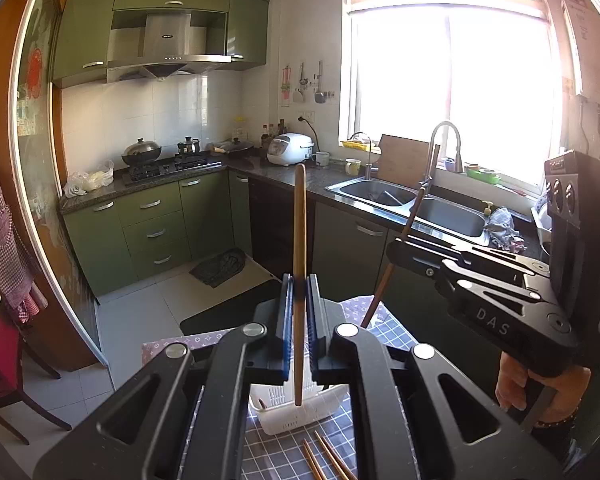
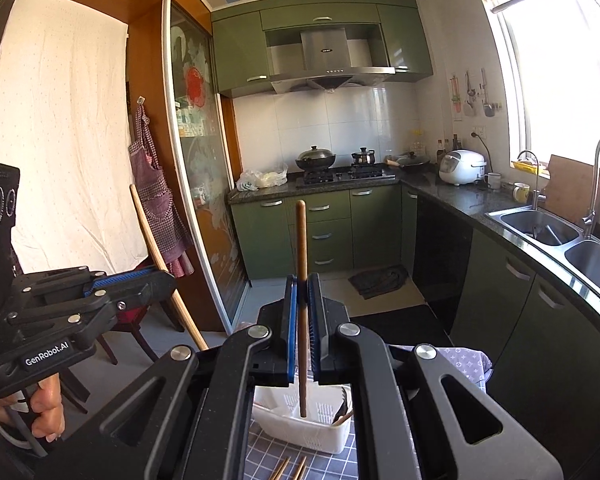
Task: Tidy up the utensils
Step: 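Carry both chopsticks over the white caddy and drop them in, opening both grippers, then grasp the red-tipped chopstick with the left gripper and lift it upright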
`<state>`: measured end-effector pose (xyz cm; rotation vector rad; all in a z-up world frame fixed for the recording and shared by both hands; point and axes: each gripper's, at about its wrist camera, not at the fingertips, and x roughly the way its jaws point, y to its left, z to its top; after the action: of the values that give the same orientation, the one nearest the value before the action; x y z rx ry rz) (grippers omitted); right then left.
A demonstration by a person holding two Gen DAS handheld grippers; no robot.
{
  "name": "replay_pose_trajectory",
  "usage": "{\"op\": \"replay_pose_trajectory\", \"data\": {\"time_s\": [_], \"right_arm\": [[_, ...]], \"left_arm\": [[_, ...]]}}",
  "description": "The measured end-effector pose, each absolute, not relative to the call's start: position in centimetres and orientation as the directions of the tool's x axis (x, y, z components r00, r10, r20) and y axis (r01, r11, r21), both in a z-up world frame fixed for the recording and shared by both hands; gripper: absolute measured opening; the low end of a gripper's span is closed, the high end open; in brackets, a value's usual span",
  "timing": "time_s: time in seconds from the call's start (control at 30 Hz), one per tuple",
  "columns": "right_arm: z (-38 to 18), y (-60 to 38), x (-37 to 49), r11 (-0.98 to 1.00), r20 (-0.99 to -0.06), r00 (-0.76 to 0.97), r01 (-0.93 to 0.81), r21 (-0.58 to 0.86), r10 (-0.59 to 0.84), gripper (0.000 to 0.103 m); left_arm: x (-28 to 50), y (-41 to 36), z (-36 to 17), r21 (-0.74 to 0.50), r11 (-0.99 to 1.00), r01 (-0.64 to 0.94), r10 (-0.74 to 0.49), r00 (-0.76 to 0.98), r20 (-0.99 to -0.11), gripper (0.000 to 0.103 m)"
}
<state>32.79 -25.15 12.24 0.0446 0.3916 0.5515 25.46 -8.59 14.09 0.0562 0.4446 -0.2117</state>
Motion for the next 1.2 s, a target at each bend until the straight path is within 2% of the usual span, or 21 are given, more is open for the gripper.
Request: {"op": "replay_pose_trajectory", "data": {"time_s": [0.43,0.6,0.8,0.87,0.9,0.97,1.03,1.2], "right_arm": [[3.9,-22.8,37.5,0.857,-0.484,0.717,-0.49,0.162,0.501,0.006],[3.2,-22.9,37.1,0.857,-0.487,0.717,-0.49,0.158,0.499,0.007],[4.6,-23.2,35.1,0.856,-0.457,0.733,-0.493,0.154,0.504,0.007],[5.4,-23.7,33.5,0.845,-0.424,0.737,-0.51,0.162,0.526,0.018],[5.9,-23.8,32.6,0.84,-0.408,0.74,-0.519,0.161,0.535,0.021],[6.7,-24.1,30.4,0.832,-0.379,0.746,-0.534,0.15,0.548,0.021],[7.1,-24.5,28.1,0.825,-0.357,0.75,-0.548,0.138,0.557,0.021],[4.7,-26.7,23.5,0.825,-0.361,0.747,-0.544,0.151,0.558,0.032]], "left_arm": [[31.7,-8.8,5.7,0.002,0.985,0.173,-0.139,0.802,-0.581,0.007],[31.5,-8.4,4.3,0.012,0.986,0.165,-0.124,0.788,-0.603,0.007],[30.4,-8.0,5.1,0.018,0.987,0.159,-0.117,0.793,-0.597,0.008],[29.5,-7.9,5.8,0.015,0.987,0.161,-0.122,0.801,-0.586,0.008],[28.8,-7.9,6.2,0.014,0.986,0.163,-0.125,0.807,-0.578,0.009],[27.4,-7.8,6.9,0.009,0.985,0.17,-0.135,0.815,-0.564,0.012],[25.8,-7.8,7.2,0.007,0.984,0.178,-0.143,0.816,-0.56,0.02],[21.9,-7.8,4.9,-0.016,0.984,0.18,-0.152,0.777,-0.611,0.031]]}}
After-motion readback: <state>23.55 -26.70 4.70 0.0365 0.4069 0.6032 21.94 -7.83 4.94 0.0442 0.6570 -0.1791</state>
